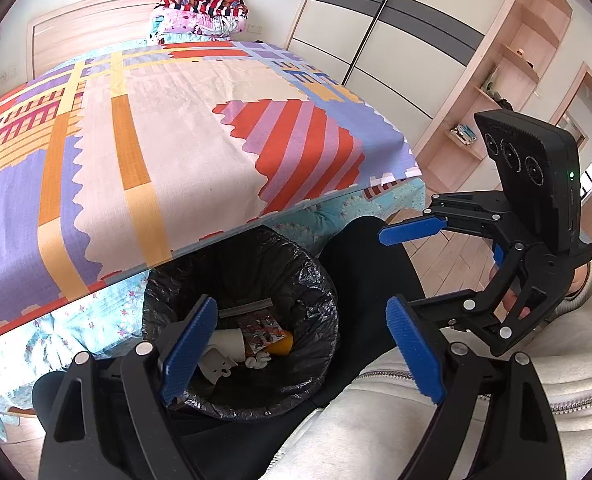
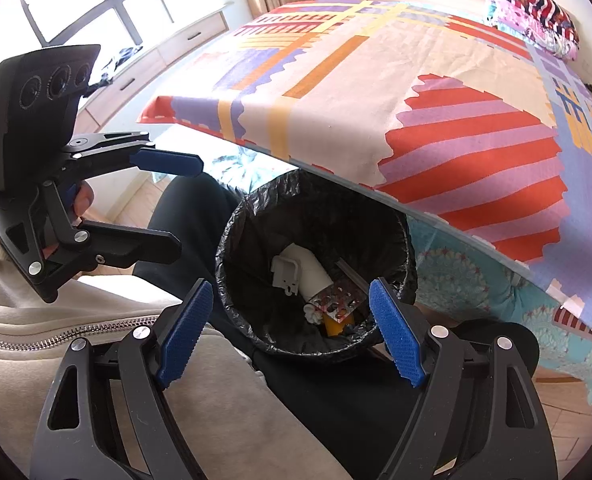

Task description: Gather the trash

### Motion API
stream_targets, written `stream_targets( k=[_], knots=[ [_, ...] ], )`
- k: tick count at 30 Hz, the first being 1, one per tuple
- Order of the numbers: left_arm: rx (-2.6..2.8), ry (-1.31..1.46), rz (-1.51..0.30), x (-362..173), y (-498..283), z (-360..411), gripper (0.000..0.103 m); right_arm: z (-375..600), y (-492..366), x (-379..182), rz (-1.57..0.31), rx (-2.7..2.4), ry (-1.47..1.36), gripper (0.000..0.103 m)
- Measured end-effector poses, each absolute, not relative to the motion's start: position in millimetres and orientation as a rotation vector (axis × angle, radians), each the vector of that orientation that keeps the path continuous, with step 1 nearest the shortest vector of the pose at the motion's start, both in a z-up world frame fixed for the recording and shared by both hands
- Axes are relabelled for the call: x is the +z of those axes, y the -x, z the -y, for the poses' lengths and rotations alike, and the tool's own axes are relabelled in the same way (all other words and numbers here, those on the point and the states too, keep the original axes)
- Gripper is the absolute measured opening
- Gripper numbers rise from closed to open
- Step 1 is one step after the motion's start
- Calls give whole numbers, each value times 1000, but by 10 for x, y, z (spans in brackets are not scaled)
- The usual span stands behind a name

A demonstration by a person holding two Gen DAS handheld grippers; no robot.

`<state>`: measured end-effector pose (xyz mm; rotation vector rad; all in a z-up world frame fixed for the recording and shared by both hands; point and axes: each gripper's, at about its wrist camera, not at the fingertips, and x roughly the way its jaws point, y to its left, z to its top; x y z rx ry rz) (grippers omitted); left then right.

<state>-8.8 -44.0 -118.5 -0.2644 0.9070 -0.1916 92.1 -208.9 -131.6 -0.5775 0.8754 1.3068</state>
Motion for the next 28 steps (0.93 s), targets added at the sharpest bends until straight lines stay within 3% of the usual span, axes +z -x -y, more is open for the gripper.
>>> stream_targets(
  k=[28],
  knots=[
    [-190,270,-916,-1198,87,445,83,2088,-907,-1297,-871,1312,577,80]
  ],
)
